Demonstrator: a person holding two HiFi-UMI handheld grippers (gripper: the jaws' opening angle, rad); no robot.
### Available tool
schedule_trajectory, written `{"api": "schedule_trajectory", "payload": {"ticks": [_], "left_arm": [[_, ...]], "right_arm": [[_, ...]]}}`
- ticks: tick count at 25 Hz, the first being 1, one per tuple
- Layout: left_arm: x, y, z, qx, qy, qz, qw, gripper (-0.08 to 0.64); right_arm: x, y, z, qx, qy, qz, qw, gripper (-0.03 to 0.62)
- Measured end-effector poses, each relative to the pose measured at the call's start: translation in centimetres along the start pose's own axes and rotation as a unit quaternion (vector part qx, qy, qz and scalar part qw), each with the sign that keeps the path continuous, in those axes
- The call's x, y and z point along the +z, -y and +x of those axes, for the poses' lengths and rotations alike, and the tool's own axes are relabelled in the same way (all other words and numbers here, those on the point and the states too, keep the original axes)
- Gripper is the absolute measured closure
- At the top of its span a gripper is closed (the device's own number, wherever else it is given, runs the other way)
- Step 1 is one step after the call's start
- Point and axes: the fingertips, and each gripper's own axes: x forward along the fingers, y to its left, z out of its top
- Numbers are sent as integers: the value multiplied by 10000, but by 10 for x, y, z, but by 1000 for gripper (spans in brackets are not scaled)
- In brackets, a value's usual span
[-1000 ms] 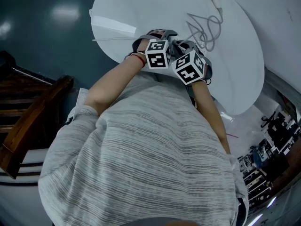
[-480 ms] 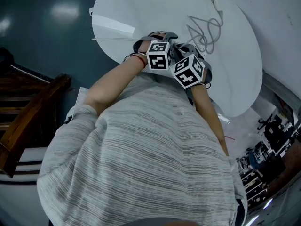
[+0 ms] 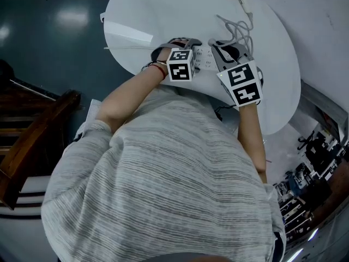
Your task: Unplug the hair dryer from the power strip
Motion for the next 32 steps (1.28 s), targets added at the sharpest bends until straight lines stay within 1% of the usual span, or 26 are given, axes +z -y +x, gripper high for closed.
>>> {"api": "schedule_trajectory", "payload": {"ticks": [6, 8, 10, 13, 16, 19, 22, 26, 27, 28, 29, 31, 32], "left_arm": [[-2, -1, 1, 39, -27, 11, 10000, 137], [-2, 0, -1, 33, -24, 30, 10000, 137], [-3, 0, -1, 54, -21, 17, 10000, 137], [-5, -1, 0, 132, -3, -64, 9999, 132], [-2, -1, -5, 194, 107, -221, 9995, 132], [6, -4, -18, 285, 294, -318, 9987, 132], [14, -6, -38, 384, 571, -468, 9965, 133], [19, -8, -72, 558, 987, -719, 9909, 135], [20, -8, -81, 604, 1091, -746, 9894, 148], [21, -7, -89, 657, 1179, -743, 9881, 215], [21, -6, -97, 718, 1248, -724, 9869, 301], [25, -5, -110, 823, 1383, -720, 9843, 446], [28, -5, -116, 847, 1475, -765, 9824, 502]], "right_arm": [[-7, 1, -24, -64, 472, 472, 9978, 538], [-7, 2, -35, -93, 693, 701, 9951, 538], [-8, 4, -44, -95, 953, 1016, 9902, 538], [-16, 7, -54, 12, 1368, 1608, 9775, 538], [-24, 7, -60, 170, 1817, 2103, 9604, 538], [-31, 6, -59, 345, 2192, 2448, 9438, 538], [-35, 4, -53, 472, 2498, 2756, 9271, 538], [-45, 0, -39, 591, 2673, 3114, 9100, 538], [-47, 0, -35, 623, 2692, 3193, 9065, 538], [-50, -1, -32, 662, 2717, 3275, 9025, 538], [-52, -1, -28, 711, 2747, 3362, 8980, 538], [-56, -2, -23, 824, 2801, 3537, 8886, 538], [-59, -2, -19, 873, 2802, 3614, 8850, 538]]}}
